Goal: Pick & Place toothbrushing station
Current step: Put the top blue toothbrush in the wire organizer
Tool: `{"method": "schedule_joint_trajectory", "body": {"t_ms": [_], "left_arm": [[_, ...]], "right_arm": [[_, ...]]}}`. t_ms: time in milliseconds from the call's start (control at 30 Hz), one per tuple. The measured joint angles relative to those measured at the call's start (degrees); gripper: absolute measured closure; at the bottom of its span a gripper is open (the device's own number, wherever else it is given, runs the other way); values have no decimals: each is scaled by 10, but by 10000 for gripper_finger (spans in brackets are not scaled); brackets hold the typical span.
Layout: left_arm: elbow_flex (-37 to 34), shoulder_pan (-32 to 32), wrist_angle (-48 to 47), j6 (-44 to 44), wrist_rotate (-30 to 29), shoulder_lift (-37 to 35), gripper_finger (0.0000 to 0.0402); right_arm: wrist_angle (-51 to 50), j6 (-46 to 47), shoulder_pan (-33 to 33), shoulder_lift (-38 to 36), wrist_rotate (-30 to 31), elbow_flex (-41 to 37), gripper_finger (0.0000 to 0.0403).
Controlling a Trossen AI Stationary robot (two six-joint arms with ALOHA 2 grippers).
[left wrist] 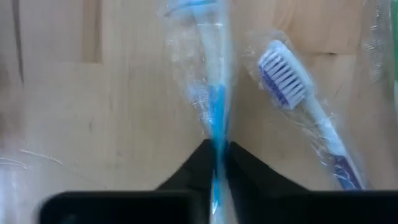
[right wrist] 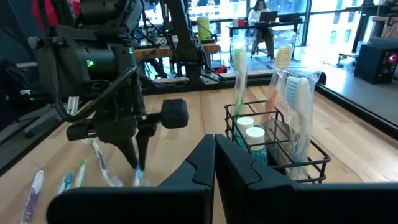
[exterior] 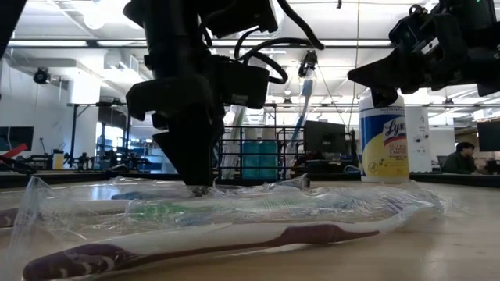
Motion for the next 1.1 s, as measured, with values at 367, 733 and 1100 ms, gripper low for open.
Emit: {"method": "schedule_joint_trajectory", "body": {"t_ms": [367, 733, 1100], "left_arm": [[-4, -17, -9, 38, -134, -76, 387], [-230, -50, 213, 94, -153, -380, 385], [-586, -48, 584, 130, -140, -711, 387]], "right_arm": [[1, -2, 0, 0, 0, 0, 394], [6, -5, 12, 0, -2, 0, 394], [29, -7, 14, 0, -1, 0, 394]]}}
